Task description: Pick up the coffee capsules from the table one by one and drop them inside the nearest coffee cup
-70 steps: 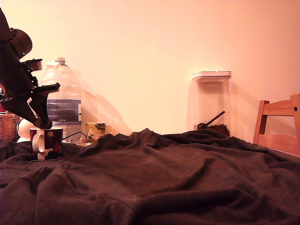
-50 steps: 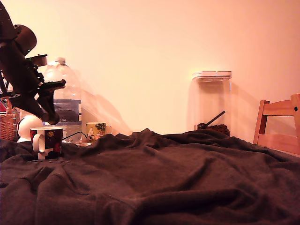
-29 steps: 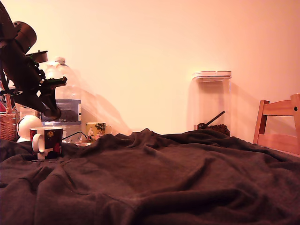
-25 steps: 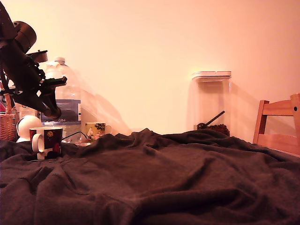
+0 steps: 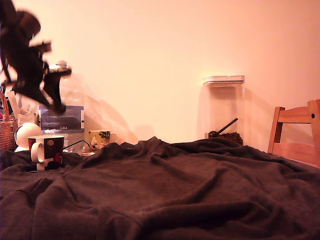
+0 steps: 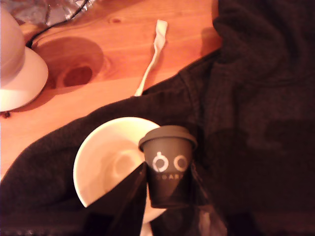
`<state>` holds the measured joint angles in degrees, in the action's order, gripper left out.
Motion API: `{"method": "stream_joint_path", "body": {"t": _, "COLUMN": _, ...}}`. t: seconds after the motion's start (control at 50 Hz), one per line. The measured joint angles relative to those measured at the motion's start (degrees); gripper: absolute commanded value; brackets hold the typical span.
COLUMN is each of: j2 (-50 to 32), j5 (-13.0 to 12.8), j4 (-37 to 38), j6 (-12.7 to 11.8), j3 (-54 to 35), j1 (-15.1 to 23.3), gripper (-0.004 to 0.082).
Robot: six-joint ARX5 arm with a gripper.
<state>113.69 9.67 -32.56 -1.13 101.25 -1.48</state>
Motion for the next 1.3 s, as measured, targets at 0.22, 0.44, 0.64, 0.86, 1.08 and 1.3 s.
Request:
{"method": "stream_joint_path", "body": {"t": 0.22, "j2": 6.62, "j5": -2.69, "j4": -5.9, "j6": 0.0, "j3": 5.97, "j1": -0.04, "gripper": 0.0198}}
{"method": "stream_joint_path", "body": {"t": 0.44, "j2": 9.46, "j5": -3.87, "j4": -9.55, "j6": 0.0, "j3": 6.03, "j1": 0.02, "gripper": 0.0198}}
{"method": "stream_joint_path", "body": {"t": 0.64, "j2": 9.44, "j5": -4.48, "j4": -11.02, "j6": -0.02, "j3": 6.67, "j1": 0.44, "gripper": 0.0198}}
{"method": "stream_joint_path", "body": {"t": 0.86, "j2": 9.44, "j5": -4.68, "j4": -11.34, "j6": 0.0, "j3": 6.67, "j1": 1.01, "gripper": 0.0198}}
{"method": "stream_joint_path", "body": {"t": 1.08, "j2": 9.46, "j5": -4.9, "j4": -11.06, "j6": 0.7, "j3": 6.67, "j1": 1.14, "gripper": 0.0321}}
{"method": "stream_joint_path", "body": {"t": 1.3, "j2": 9.44, "j5": -7.54, "j4": -9.11, "j6": 0.28, "j3": 6.67, "j1": 1.14, "gripper": 0.0706}}
